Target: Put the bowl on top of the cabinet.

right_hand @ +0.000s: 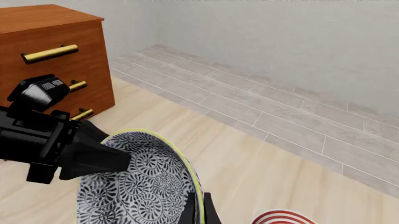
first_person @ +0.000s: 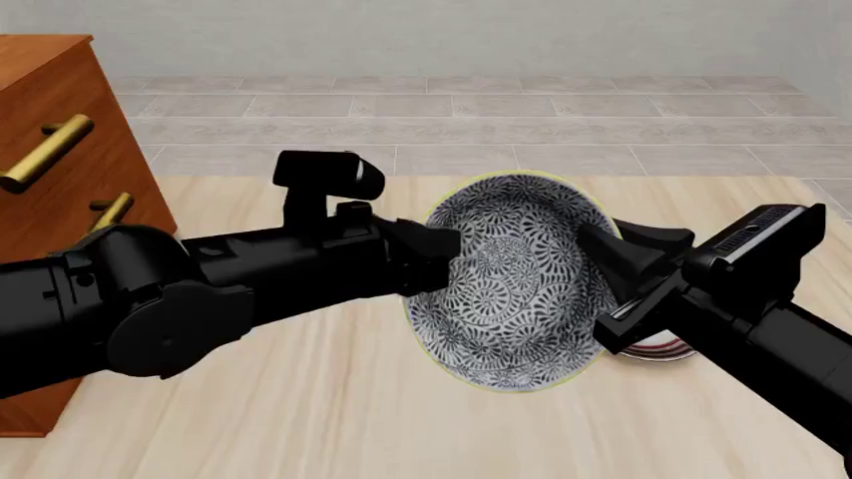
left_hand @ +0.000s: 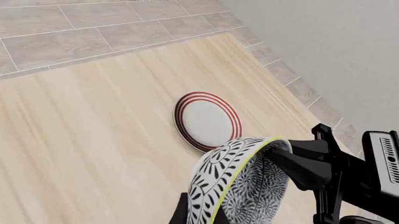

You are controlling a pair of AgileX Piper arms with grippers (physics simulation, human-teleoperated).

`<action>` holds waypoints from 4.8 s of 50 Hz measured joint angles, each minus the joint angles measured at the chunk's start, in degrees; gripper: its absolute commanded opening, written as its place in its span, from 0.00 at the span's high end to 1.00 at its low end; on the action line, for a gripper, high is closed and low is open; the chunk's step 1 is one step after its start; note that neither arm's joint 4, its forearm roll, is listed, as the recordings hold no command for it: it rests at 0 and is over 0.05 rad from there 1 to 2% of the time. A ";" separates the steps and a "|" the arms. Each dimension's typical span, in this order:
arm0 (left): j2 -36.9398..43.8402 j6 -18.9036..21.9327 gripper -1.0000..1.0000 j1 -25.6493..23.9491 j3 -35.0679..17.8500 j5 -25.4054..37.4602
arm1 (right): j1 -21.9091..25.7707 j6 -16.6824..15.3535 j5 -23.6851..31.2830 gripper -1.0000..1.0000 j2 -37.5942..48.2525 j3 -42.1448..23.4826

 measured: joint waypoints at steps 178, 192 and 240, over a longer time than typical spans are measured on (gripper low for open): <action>-49.50 -9.47 1.00 27.40 24.14 -5.03 | -21.85 4.18 -1.07 0.00 -31.04 22.74; -49.09 -10.43 1.00 27.60 23.65 -4.27 | -21.94 4.45 -1.71 0.00 -30.44 22.76; -42.85 -9.17 1.00 40.82 -1.64 18.22 | -21.97 4.54 -1.92 0.00 -30.24 22.76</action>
